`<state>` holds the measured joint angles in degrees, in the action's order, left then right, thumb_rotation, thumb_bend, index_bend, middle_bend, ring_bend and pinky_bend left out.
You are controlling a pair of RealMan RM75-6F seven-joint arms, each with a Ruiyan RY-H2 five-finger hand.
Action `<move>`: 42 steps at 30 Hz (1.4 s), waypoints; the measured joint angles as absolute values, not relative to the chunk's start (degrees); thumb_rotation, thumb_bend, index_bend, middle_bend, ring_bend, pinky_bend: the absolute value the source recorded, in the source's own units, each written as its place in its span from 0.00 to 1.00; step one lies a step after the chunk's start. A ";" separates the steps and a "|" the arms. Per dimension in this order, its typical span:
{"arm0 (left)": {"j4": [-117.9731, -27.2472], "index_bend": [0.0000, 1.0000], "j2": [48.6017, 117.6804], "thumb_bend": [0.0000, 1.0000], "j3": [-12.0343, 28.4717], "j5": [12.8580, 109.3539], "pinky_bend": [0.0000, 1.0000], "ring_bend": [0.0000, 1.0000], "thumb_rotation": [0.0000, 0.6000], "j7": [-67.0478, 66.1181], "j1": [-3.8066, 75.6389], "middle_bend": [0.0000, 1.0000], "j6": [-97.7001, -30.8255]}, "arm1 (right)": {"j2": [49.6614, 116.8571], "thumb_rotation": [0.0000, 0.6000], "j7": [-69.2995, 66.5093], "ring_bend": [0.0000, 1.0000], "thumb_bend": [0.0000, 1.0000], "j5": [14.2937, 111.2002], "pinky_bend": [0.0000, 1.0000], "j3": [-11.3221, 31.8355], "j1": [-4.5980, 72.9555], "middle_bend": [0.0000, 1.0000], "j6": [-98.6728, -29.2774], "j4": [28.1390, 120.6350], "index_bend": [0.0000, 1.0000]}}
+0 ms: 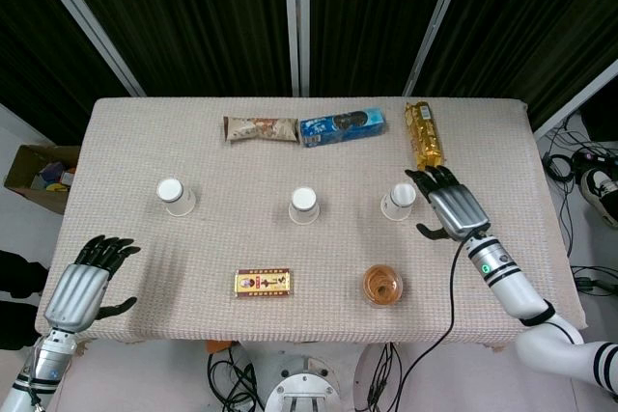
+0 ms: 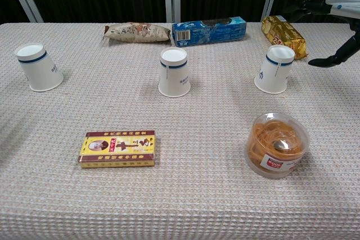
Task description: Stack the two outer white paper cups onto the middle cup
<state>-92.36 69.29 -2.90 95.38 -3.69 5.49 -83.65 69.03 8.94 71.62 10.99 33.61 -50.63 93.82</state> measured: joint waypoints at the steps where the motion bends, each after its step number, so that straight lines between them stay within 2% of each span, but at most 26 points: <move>1: -92.26 0.24 69.33 0.13 -2.89 95.28 0.13 0.13 1.00 -3.61 5.55 0.17 -83.58 | 69.12 1.00 9.07 0.00 0.21 71.19 0.00 10.99 33.83 0.13 -50.40 93.51 0.00; 8: -92.17 0.24 69.32 0.13 -3.11 94.90 0.13 0.13 1.00 -3.65 5.44 0.17 -83.62 | 71.25 1.00 11.98 0.00 0.21 67.01 0.00 10.75 36.94 0.15 -46.78 89.66 0.02; 16: -92.27 0.24 68.95 0.13 -3.38 94.23 0.13 0.13 1.00 -3.65 4.81 0.17 -84.21 | 75.80 1.00 15.14 0.00 0.25 63.64 0.00 10.19 40.28 0.21 -44.47 84.25 0.14; 19: -92.22 0.24 68.89 0.13 -3.49 93.98 0.13 0.13 1.00 -3.60 4.52 0.17 -84.43 | 77.75 1.00 15.72 0.01 0.28 63.65 0.02 10.04 41.06 0.25 -44.73 81.77 0.21; 26: -91.94 0.24 68.85 0.13 -3.62 93.45 0.13 0.13 1.00 -3.31 4.06 0.17 -84.76 | 80.89 1.00 14.67 0.14 0.37 67.44 0.10 9.68 41.95 0.41 -47.25 78.04 0.44; 29: -91.83 0.24 68.75 0.13 -3.70 93.49 0.13 0.13 1.00 -3.18 3.91 0.17 -84.94 | 80.70 1.00 12.80 0.17 0.37 70.50 0.12 9.66 41.62 0.44 -49.94 78.72 0.48; 35: -91.36 0.24 68.81 0.13 -3.72 93.60 0.13 0.13 1.00 -2.62 3.86 0.17 -85.09 | 77.80 1.00 8.78 0.17 0.37 76.73 0.13 10.87 41.05 0.44 -56.59 84.71 0.49; 42: -90.32 0.24 69.05 0.13 -3.61 93.51 0.13 0.13 1.00 -1.59 3.96 0.17 -85.00 | 76.04 1.00 9.69 0.17 0.37 77.07 0.13 14.72 45.47 0.42 -54.65 90.96 0.49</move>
<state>-90.32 69.05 -3.61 93.51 -1.59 3.96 -85.00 76.04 9.69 77.07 14.72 45.47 -54.65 90.96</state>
